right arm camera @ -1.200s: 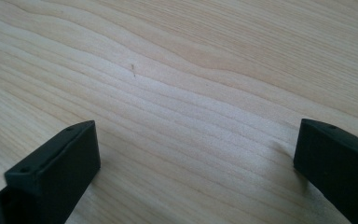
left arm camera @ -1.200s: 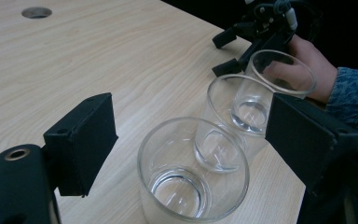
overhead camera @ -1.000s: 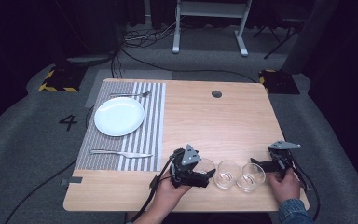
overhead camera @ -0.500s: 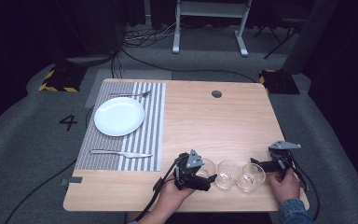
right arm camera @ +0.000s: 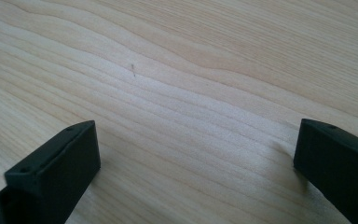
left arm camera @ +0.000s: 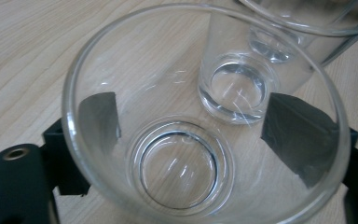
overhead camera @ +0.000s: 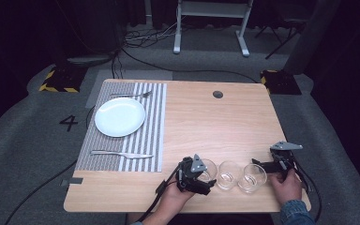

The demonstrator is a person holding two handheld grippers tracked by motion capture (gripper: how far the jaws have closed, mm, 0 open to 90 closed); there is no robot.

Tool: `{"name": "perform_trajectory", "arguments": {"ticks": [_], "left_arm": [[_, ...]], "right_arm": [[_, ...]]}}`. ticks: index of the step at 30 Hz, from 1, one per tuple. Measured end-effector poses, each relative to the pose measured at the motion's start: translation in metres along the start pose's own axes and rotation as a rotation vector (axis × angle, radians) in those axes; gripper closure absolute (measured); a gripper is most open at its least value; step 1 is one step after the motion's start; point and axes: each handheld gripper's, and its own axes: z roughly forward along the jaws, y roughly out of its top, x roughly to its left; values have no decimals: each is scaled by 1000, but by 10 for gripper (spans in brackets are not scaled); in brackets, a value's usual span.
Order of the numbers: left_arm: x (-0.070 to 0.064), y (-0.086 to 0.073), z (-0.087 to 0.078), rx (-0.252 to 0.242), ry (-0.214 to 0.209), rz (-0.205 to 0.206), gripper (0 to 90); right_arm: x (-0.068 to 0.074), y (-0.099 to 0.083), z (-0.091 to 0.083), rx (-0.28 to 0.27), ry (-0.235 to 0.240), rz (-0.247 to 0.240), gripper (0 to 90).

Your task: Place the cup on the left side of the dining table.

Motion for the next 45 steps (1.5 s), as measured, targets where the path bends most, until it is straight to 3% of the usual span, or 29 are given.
{"name": "perform_trajectory", "arguments": {"ticks": [5,18,33,37,45], "left_arm": [[-3,0,0,2,26,8,193],[-4,3,-4,-3,18,23,198],[7,21,-39,-53,39,37,198],[17,25,-55,-52,38,66,198],[31,27,-76,-92,62,59,198]], "right_arm": [[0,0,0,0,0,0,6],[0,0,0,1,0,-1,6],[0,0,0,0,0,0,7],[0,0,0,1,-1,-1,6],[0,0,0,1,-1,-2,6]]}}
